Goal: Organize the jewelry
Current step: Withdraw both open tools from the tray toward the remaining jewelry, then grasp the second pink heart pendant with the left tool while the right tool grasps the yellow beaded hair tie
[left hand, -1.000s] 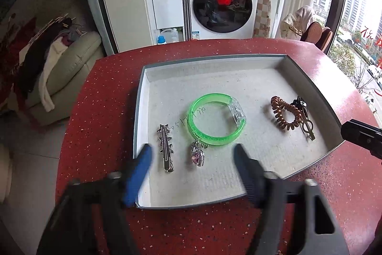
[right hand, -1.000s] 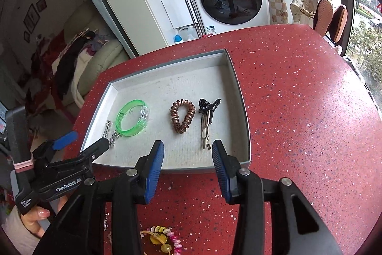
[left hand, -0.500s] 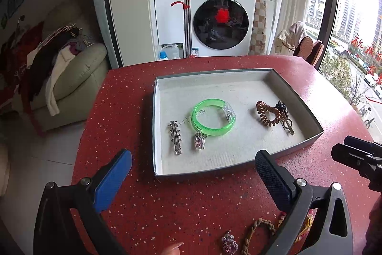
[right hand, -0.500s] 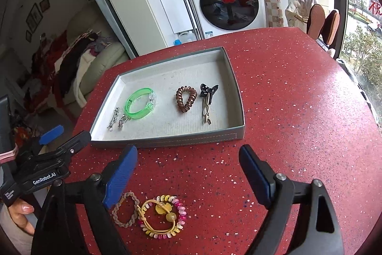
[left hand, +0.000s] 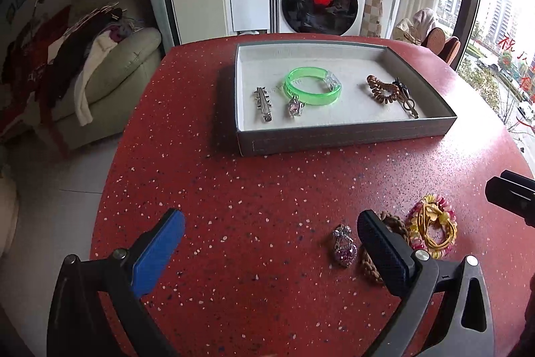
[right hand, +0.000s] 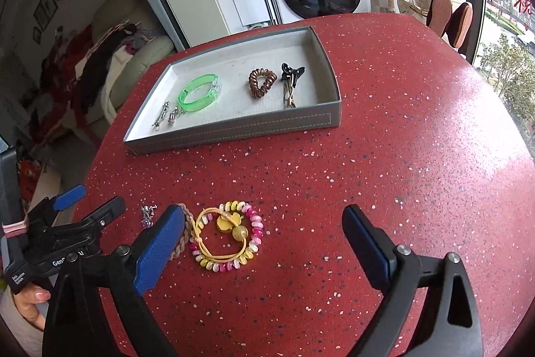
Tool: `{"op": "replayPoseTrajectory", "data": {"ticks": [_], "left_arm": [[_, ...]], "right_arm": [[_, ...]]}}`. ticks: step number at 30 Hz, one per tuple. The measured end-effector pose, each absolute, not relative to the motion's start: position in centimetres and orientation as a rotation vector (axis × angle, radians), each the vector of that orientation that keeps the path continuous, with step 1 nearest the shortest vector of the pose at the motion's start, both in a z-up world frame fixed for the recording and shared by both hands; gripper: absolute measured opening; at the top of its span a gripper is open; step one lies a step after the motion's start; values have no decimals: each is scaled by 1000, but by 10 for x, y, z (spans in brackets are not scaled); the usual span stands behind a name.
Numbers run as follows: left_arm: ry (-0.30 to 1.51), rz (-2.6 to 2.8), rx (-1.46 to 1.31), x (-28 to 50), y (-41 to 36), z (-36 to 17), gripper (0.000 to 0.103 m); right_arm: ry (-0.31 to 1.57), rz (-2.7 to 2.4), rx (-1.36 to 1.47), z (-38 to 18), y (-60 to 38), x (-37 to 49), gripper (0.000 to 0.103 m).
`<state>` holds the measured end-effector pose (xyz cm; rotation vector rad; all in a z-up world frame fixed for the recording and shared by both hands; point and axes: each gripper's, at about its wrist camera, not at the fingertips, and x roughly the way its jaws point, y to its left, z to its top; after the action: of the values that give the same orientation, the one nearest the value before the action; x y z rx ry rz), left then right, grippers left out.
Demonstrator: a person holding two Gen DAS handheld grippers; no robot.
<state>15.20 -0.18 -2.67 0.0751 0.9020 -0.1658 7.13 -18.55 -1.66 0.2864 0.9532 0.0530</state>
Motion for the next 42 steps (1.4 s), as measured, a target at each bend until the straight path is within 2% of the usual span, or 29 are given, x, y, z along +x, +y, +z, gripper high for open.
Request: {"op": "replayPoseTrajectory", "data": {"ticks": [15,18,20,23,38,42], "left_arm": [[962,-185,39,144,-3,-44,103],[971,-179,47,146,-7,-47,103],[981,-175,39,148,-8,-50,103],[989,-161,34,152,-9,-52,103],[983,-127,50,159,-13,-53,103],[995,-124,71,160,-17,-57,103]], "right_arm": [[962,65,187,-25,-164,57,96],[969,71,186,-27,-163,59,88],[978,76,175,-28,-161,61,73],[993,89,150,-31,-158,64,60],[992,144,-58,-39,-125,80,35],[983,147,-124,-39,-119,78,32]]}}
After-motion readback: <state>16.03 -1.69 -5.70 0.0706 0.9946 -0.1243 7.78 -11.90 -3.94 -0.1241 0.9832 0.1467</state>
